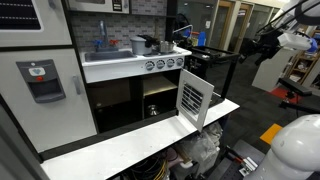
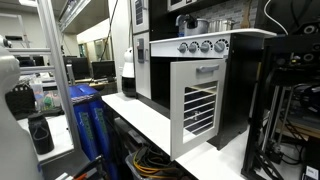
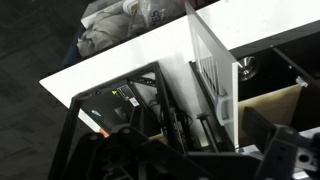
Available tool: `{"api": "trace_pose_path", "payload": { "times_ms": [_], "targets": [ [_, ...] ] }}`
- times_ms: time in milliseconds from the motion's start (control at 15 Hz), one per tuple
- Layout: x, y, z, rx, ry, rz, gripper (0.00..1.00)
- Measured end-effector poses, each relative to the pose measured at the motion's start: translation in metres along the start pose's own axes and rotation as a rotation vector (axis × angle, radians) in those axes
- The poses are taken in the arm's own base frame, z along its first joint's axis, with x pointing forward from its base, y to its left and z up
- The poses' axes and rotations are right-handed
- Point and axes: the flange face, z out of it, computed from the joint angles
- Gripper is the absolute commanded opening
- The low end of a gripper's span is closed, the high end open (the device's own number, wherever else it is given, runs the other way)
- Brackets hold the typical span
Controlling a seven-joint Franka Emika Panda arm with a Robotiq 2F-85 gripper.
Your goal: Close the stove cabinet
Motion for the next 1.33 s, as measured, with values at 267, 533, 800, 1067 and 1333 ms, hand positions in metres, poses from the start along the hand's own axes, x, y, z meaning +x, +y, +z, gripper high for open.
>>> {"api": "trace_pose_path", "payload": {
  "times_ms": [267,533,800,1067,1333],
  "targets": [
    [0.005,0.015,0.024,0.012,-0.013,0.028,1.0],
    [0.005,0.015,0.026,0.011,-0.017,0.029,1.0],
    [0.005,0.015,0.026,0.011,-0.016,0.029,1.0],
    [0.006,0.017,0.028,0.015,-0.023,0.038,1.0],
    [0.014,0.042,0.05,0.022,-0.073,0.1,1.0]
  ]
}}
